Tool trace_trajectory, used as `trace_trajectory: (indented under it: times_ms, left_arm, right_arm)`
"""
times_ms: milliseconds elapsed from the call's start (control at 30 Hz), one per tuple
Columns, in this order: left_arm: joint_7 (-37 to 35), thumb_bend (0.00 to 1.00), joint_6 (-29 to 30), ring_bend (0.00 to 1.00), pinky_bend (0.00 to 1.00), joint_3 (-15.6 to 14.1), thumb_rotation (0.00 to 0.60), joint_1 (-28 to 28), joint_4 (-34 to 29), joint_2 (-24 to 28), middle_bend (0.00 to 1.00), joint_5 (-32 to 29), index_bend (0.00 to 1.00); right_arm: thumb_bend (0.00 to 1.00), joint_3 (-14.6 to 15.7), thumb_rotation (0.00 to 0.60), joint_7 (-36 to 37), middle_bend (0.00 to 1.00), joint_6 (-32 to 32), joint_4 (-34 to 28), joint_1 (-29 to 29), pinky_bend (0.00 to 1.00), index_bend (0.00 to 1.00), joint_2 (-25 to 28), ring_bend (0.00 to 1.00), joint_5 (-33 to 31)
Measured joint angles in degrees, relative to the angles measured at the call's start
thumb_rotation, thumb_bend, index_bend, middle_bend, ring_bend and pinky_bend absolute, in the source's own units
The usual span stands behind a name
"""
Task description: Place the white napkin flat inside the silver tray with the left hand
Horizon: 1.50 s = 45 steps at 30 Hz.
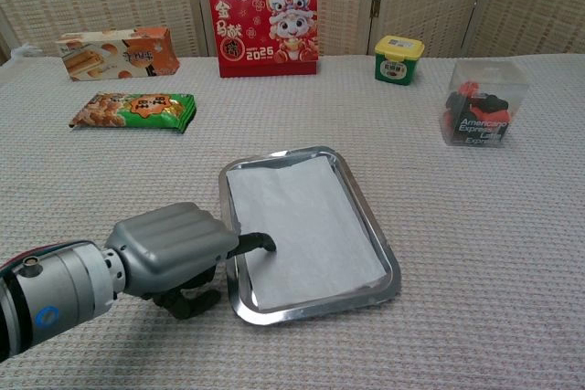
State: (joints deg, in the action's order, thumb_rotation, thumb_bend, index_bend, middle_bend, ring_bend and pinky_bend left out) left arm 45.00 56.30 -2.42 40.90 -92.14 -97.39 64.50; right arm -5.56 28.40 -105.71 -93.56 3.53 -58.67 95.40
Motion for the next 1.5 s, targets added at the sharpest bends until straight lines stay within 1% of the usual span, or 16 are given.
trace_trajectory:
  times_ms: [267, 567, 667, 767, 800, 900, 933, 967, 1000, 1033, 1100, 1133, 1200, 1267, 1400, 1500]
  left_arm:
    - [-1.42, 0.44, -0.19, 1.00, 1.00, 0.11, 0.600, 0.08, 0.69, 0.04, 1.00, 1.17, 0.13]
    - [-2.59, 0.44, 3.04, 0.98, 1.00, 0.68, 0.600, -0.59, -1.30, 1.46, 1.00, 4.82, 0.05]
    - [-1.92, 0.44, 4.91, 0.93, 1.00, 0.75, 0.600, -1.11, -3.33, 3.15, 1.00, 5.82, 0.05]
    - [-1.73, 0.44, 8.05, 0.78, 0.96, 0.71, 0.600, -2.28, -5.37, 5.38, 0.98, 7.35, 0.05]
    - [-1.99, 0.44, 9.30, 0.71, 0.91, 0.64, 0.600, -2.84, -5.88, 6.11, 0.94, 8.01, 0.05]
    - [-3.69, 0.41, 14.08, 0.51, 0.68, -0.07, 0.600, -5.65, -7.56, 9.17, 0.71, 10.22, 0.02]
    - [-4.28, 0.40, 15.54, 0.41, 0.54, -0.47, 0.600, -6.77, -8.11, 10.33, 0.59, 10.79, 0.01]
    - [-5.14, 0.39, 17.45, 0.36, 0.45, -1.07, 0.600, -8.37, -8.77, 11.91, 0.53, 11.53, 0.00]
    - [-5.83, 0.38, 18.87, 0.28, 0.33, -1.48, 0.600, -9.59, -9.13, 13.07, 0.45, 12.11, 0.00]
    - [-6.59, 0.37, 20.30, 0.23, 0.22, -1.85, 0.600, -10.79, -9.35, 14.14, 0.39, 12.67, 0.00]
    - [-8.82, 0.37, 23.78, 0.17, 0.10, -2.56, 0.600, -13.58, -9.44, 16.09, 0.32, 13.83, 0.03]
    - [-9.97, 0.36, 25.33, 0.15, 0.06, -2.81, 0.600, -14.78, -9.26, 16.64, 0.29, 14.32, 0.06]
    - [-12.66, 0.35, 28.98, 0.12, 0.05, -3.45, 0.600, -17.67, -7.99, 17.75, 0.23, 15.46, 0.08]
    - [-15.33, 0.32, 32.36, 0.07, 0.02, -4.10, 0.600, -20.65, -5.83, 18.81, 0.18, 16.34, 0.06]
    - [-21.15, 0.29, 37.93, 0.02, 0.01, -4.43, 0.600, -25.02, -2.99, 20.26, 0.12, 18.06, 0.05]
    - [-26.50, 0.28, 41.11, 0.01, 0.01, -4.25, 0.600, -27.33, -1.10, 21.42, 0.12, 19.10, 0.06]
  right_arm:
    - [0.41, 0.12, 0.600, -0.17, 0.00, -0.75, 0.16, 0.51, 0.00, 0.00, 0.00, 0.00, 0.19]
    - [0.41, 0.27, 0.600, 0.03, 0.00, -0.79, 0.27, 0.50, 0.00, 0.00, 0.02, 0.00, 0.68]
    - [0.41, 0.40, 0.600, 0.20, 0.00, -0.48, 0.29, 0.33, 0.00, 0.00, 0.08, 0.00, 0.91]
    - [0.41, 0.63, 0.600, 0.36, 0.00, -0.30, 0.44, 0.20, 0.00, 0.00, 0.16, 0.00, 1.41]
    - [0.41, 0.66, 0.600, 0.27, 0.00, -0.26, 0.49, 0.16, 0.00, 0.00, 0.13, 0.00, 1.51]
    - [0.41, 0.87, 0.600, -0.73, 0.00, 0.11, 0.75, -0.07, 0.00, 0.00, -0.19, 0.00, 1.95]
    - [0.41, 1.08, 0.600, -1.27, 0.00, 0.52, 0.81, -0.24, 0.00, 0.00, -0.36, 0.00, 2.30]
    - [0.41, 1.15, 0.600, -1.51, 0.00, 0.69, 0.83, -0.31, 0.00, 0.00, -0.44, 0.00, 2.40]
    - [0.41, 1.24, 0.600, -1.91, 0.00, 0.93, 0.86, -0.43, 0.00, 0.00, -0.55, 0.00, 2.53]
    - [0.41, 1.29, 0.600, -2.56, 0.00, 1.22, 0.91, -0.61, 0.00, 0.00, -0.75, 0.00, 2.64]
    - [0.41, 1.35, 0.600, -3.81, 0.00, 1.71, 1.07, -0.90, 0.00, 0.00, -1.23, 0.00, 2.82]
    - [0.41, 1.48, 0.600, -4.81, 0.00, 2.21, 1.26, -1.16, 0.00, 0.00, -1.63, 0.00, 3.06]
    - [0.41, 1.90, 0.600, -6.02, 0.00, 3.40, 1.55, -1.61, 0.00, 0.00, -2.13, 0.00, 3.56]
    - [0.41, 2.50, 0.600, -7.27, 0.00, 5.17, 1.93, -2.21, 0.00, 0.00, -2.56, 0.00, 4.08]
    - [0.41, 3.49, 0.600, -9.61, 0.00, 8.15, 2.66, -3.49, 0.00, 0.00, -3.34, 0.00, 4.72]
    - [0.41, 3.84, 0.600, -11.09, 0.00, 9.45, 3.05, -4.18, 0.00, 0.00, -4.04, 0.00, 4.78]
